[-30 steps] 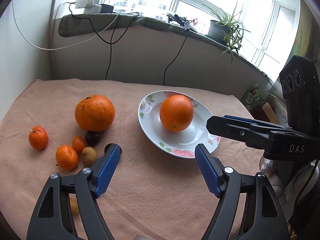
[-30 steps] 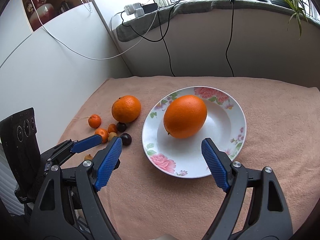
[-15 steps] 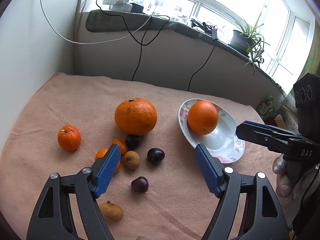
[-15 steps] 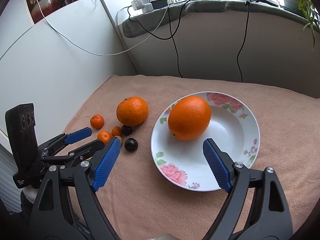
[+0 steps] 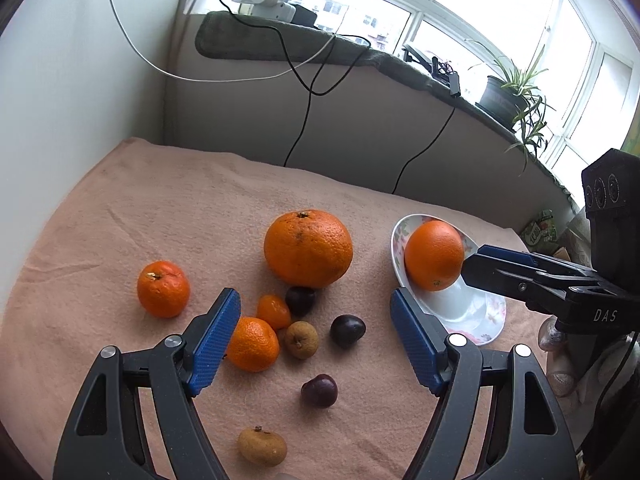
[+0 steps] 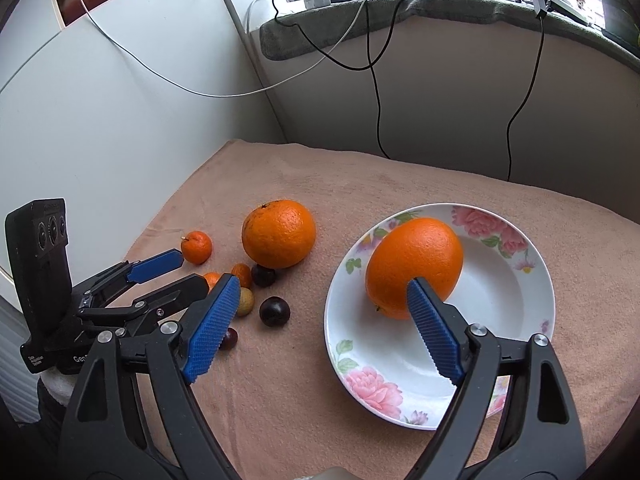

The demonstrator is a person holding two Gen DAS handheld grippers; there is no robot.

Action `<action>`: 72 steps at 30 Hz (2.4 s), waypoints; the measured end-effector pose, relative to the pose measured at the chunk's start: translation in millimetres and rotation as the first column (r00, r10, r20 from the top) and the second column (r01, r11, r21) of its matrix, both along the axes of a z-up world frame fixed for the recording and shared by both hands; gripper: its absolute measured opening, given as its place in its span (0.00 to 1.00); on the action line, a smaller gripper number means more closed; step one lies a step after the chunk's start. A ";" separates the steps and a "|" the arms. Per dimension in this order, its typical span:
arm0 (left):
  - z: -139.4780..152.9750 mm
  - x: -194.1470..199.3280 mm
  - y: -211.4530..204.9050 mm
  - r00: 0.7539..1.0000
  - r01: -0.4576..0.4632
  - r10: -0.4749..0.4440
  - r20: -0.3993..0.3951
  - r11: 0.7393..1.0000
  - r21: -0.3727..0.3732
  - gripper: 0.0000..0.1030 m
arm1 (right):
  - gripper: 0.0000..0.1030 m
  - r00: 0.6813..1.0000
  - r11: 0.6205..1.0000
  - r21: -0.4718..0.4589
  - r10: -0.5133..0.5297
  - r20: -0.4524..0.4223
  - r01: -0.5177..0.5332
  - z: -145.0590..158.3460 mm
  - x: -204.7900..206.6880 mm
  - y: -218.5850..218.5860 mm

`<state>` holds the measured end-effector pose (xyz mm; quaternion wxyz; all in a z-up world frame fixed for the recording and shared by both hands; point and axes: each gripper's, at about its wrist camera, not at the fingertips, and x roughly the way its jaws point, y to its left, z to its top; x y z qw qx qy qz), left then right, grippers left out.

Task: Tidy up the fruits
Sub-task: 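Move the right tool to the second big orange and grasp it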

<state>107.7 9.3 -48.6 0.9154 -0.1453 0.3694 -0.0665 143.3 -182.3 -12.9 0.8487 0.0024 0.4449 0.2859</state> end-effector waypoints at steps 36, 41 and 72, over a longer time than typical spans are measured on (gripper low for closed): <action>-29.8 51.4 10.9 0.996 0.029 -0.040 -0.084 0.992 -0.121 0.75 | 0.85 0.977 0.975 -0.100 0.187 -0.103 -0.197 -37.6 76.0 94.9; -31.1 55.9 9.2 0.995 0.037 -0.048 -0.086 0.991 -0.128 0.75 | 0.85 0.966 0.965 -0.109 0.224 -0.131 -0.239 -45.6 80.2 103.9; -35.9 63.0 0.7 0.994 0.055 -0.065 -0.084 0.992 -0.116 0.61 | 0.75 0.951 0.958 -0.106 0.243 -0.189 -0.266 -57.2 74.5 116.1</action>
